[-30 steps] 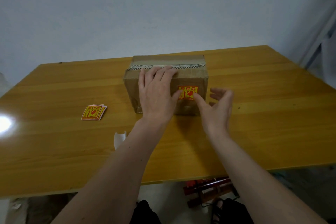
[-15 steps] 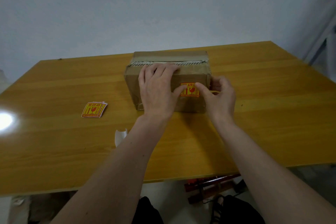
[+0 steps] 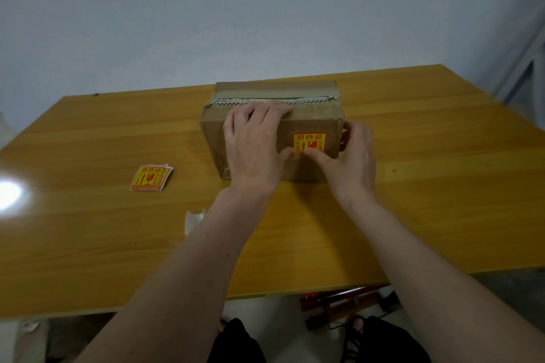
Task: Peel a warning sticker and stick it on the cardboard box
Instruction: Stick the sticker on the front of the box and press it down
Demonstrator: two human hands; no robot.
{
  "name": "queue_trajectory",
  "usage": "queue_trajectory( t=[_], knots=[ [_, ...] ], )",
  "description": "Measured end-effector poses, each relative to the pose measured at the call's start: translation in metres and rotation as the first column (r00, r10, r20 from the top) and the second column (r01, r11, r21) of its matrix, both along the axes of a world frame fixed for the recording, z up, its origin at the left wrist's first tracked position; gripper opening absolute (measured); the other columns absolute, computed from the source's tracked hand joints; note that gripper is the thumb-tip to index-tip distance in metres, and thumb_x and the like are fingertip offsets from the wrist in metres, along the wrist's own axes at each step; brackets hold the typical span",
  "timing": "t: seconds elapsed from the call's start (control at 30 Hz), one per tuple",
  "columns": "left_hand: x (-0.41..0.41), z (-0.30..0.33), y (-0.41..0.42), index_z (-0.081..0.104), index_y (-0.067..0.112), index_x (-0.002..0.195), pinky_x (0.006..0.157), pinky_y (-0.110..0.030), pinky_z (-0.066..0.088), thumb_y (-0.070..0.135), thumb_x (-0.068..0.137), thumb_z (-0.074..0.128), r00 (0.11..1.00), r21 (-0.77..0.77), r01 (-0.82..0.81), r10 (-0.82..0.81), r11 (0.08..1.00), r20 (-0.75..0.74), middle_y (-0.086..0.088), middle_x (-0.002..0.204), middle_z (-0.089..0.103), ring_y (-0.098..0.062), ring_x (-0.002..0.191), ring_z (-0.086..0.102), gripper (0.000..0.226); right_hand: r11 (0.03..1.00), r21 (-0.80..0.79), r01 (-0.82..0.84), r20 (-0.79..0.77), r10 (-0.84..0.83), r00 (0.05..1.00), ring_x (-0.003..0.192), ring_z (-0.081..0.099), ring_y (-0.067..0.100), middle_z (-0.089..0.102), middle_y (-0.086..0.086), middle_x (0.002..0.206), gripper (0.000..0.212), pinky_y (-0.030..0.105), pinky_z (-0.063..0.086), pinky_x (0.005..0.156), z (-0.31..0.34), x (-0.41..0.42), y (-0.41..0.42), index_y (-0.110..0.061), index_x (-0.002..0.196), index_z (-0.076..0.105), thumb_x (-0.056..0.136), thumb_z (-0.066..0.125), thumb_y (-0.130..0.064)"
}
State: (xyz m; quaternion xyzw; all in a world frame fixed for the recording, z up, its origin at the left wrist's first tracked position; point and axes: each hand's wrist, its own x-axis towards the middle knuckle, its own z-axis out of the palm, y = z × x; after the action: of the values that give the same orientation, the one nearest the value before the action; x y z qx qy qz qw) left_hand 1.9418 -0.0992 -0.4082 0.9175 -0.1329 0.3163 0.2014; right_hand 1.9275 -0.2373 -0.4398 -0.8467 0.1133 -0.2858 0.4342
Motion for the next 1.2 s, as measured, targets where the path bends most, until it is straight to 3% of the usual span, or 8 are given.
queue_trajectory(
  t=[0.33,0.43,0.53,0.6,0.97,1.07,1.13,1.2],
  knots=[
    [-0.002,0.003,0.003,0.056,0.028,0.122,0.110,-0.040,0.021,0.022,0.060,0.084,1.000,0.012,0.011,-0.011,1.000,-0.013,0.008,0.126,0.060,-0.022,0.125,0.044,0.069,0.996,-0.006,0.091,-0.016,-0.091,0.996,0.126,0.037,0.025,0.041,0.012,0.132,0.102,0.034,0.039,0.102,-0.005,0.002,0.019,-0.007,0.136,0.031,0.056,0.086,-0.040],
    [-0.002,0.003,0.003,0.055,0.029,0.123,0.111,-0.040,0.020,0.022,0.061,0.083,1.000,0.017,0.012,-0.012,1.000,-0.025,0.009,0.127,0.059,-0.021,0.126,0.043,0.068,0.997,0.052,0.061,-0.030,-0.060,0.998,0.117,0.047,0.023,0.044,0.009,0.128,0.090,0.037,0.048,0.094,-0.007,0.000,0.013,-0.010,0.133,0.035,0.062,0.084,-0.035],
    [-0.002,0.003,0.002,0.056,0.028,0.122,0.111,-0.041,0.021,0.023,0.061,0.084,1.000,0.011,0.008,-0.008,1.000,-0.016,0.008,0.126,0.060,-0.022,0.125,0.044,0.067,0.990,0.141,0.019,0.002,-0.020,1.000,0.090,0.053,0.016,0.052,0.007,0.109,0.074,0.021,0.048,0.069,-0.009,-0.004,0.004,-0.014,0.127,0.042,0.067,0.082,-0.027],
    [-0.002,0.003,0.002,0.056,0.028,0.122,0.111,-0.041,0.021,0.024,0.061,0.084,1.000,0.011,0.006,-0.006,1.000,-0.023,0.007,0.127,0.059,-0.022,0.125,0.044,0.067,0.990,0.138,-0.002,0.017,-0.001,1.000,0.082,0.051,0.015,0.054,0.006,0.100,0.061,0.019,0.044,0.063,-0.010,-0.004,-0.002,-0.015,0.121,0.047,0.070,0.080,-0.022],
    [-0.007,0.011,0.003,0.049,0.029,0.131,0.115,-0.040,0.017,0.023,0.070,0.079,0.994,0.025,0.036,-0.033,0.999,-0.104,0.008,0.135,0.054,-0.019,0.131,0.038,0.067,0.995,0.094,-0.036,-0.054,0.041,0.998,0.084,0.055,0.016,0.059,0.006,0.098,0.026,0.036,0.051,0.073,-0.006,-0.014,-0.012,-0.012,0.109,0.056,0.085,0.063,-0.010],
    [-0.016,0.021,0.003,0.037,0.028,0.140,0.112,-0.039,0.028,0.016,0.076,0.076,0.988,-0.101,0.054,-0.068,0.993,-0.139,0.002,0.134,0.054,-0.020,0.130,0.039,0.076,0.998,0.030,-0.051,-0.060,0.052,0.997,0.094,0.057,0.021,0.059,0.009,0.107,0.022,0.033,0.047,0.077,-0.001,-0.021,-0.014,-0.011,0.113,0.055,0.091,0.054,-0.010],
    [-0.027,0.027,0.003,0.047,0.024,0.132,0.107,-0.037,0.035,0.018,0.078,0.073,0.996,-0.207,0.046,-0.061,0.977,-0.070,0.000,0.122,0.059,-0.020,0.121,0.047,0.060,0.998,0.006,-0.055,-0.068,0.055,0.996,0.100,0.056,0.025,0.060,0.012,0.110,0.020,0.033,0.043,0.080,0.001,-0.028,-0.013,-0.008,0.111,0.056,0.094,0.045,-0.010],
    [-0.039,0.025,0.004,0.061,0.023,0.097,0.098,-0.034,0.036,0.028,0.082,0.068,0.999,-0.197,0.011,-0.020,0.980,-0.042,0.005,0.093,0.063,-0.017,0.095,0.056,0.017,0.998,-0.030,-0.060,-0.114,0.056,0.992,0.100,0.058,0.028,0.063,0.013,0.107,0.021,0.035,0.043,0.082,0.001,-0.037,-0.012,-0.008,0.105,0.059,0.095,0.040,-0.008]
  ],
)
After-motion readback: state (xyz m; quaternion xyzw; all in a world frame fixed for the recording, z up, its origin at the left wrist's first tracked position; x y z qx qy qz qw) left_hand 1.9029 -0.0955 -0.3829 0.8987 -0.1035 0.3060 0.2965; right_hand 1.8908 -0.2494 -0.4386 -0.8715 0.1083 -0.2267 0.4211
